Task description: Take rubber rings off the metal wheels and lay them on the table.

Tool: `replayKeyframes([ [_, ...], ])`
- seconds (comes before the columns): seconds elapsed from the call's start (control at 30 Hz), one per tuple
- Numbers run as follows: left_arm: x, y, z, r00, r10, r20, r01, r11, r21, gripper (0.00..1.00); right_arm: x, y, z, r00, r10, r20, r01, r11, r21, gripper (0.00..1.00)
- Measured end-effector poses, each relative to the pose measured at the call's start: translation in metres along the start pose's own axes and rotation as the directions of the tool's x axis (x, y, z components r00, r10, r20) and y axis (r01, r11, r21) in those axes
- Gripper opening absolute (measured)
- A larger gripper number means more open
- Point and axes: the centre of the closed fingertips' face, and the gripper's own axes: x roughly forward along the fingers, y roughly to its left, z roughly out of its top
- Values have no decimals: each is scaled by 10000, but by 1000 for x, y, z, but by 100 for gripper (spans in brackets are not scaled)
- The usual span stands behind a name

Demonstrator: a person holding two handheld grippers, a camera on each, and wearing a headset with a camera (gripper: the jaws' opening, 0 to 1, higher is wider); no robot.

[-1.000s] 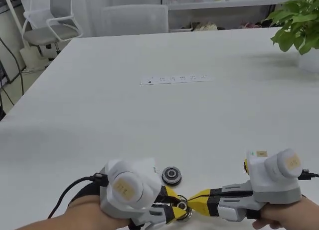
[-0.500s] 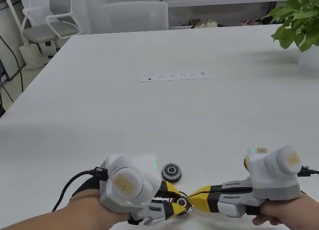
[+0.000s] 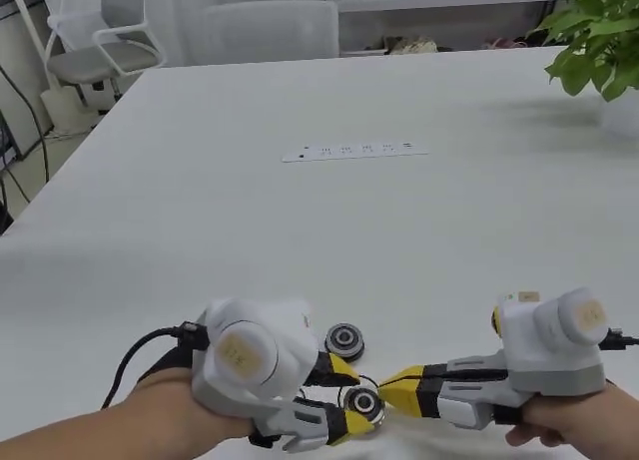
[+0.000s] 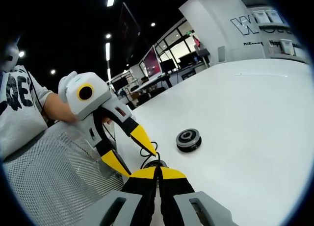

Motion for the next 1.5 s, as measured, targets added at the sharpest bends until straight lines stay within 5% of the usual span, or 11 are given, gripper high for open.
replayKeyframes([
  [0.47, -25, 2, 2, 9999, 146, 84, -145, 9998, -151, 35, -1, -1, 2, 10000, -24, 67, 24, 10000, -25, 0],
  [0.77, -45, 4, 10, 9974, 456, 549, -419, 9969, -665, 47, -1, 2, 2, 10000, -4, 18, 4, 10000, -55, 0],
  [1.07, -66, 10, 16, 9904, 964, 990, -850, 9899, -1138, 58, -2, 3, 1, 10000, -1, -82, 0, 9999, -132, 0],
  [1.5, -99, 18, 9, 9736, 1839, 1351, -1566, 9691, -1904, 75, -1, 2, 5, 9998, 99, -188, -105, 9995, -294, 0],
])
